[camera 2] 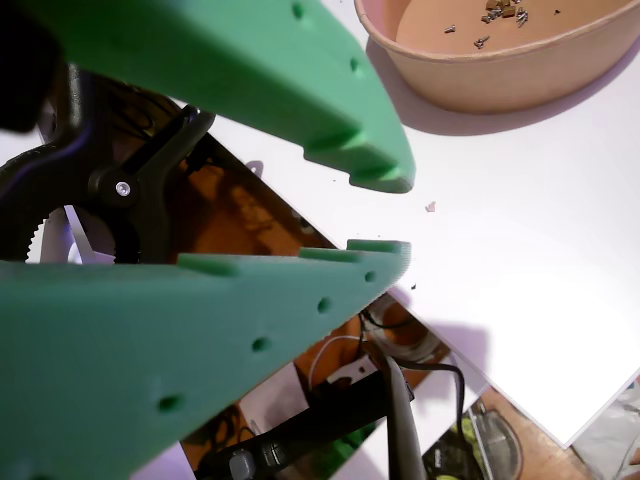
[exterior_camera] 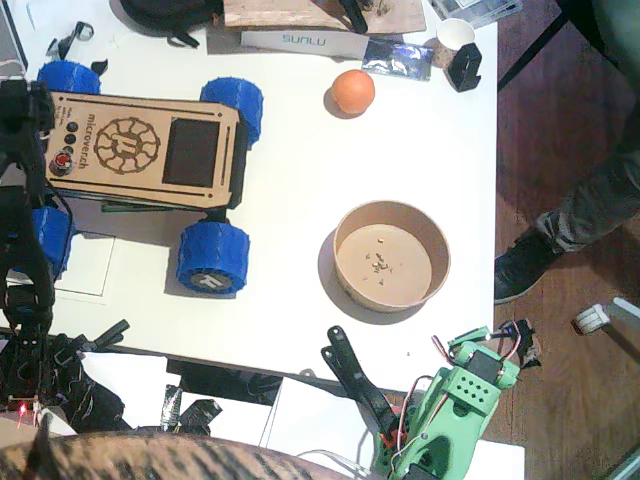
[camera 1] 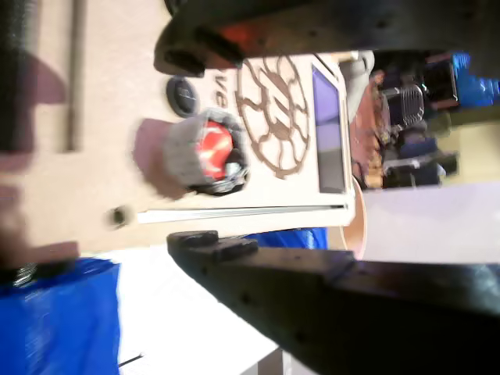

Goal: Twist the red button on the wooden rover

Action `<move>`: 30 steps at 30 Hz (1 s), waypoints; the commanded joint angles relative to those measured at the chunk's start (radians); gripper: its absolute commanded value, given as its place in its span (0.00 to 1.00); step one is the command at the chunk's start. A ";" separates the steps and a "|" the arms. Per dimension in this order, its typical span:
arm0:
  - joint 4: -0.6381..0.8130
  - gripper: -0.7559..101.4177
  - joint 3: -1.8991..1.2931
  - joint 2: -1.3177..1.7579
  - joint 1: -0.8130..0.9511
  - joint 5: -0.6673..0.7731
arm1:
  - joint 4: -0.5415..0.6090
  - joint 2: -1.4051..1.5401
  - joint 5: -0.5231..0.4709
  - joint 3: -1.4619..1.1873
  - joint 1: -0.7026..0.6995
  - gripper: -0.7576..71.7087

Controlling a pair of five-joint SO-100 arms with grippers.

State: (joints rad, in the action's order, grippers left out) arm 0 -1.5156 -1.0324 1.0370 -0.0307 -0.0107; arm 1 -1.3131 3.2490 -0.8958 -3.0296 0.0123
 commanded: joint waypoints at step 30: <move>0.049 0.23 0.048 -0.087 0.086 -0.014 | -0.011 0.002 -0.012 0.005 -0.005 0.04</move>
State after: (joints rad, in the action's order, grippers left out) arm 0 -1.4803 -1.0324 0.9388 0.0476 -0.0107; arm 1 -1.3131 3.2490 -0.8958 -3.0296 0.0123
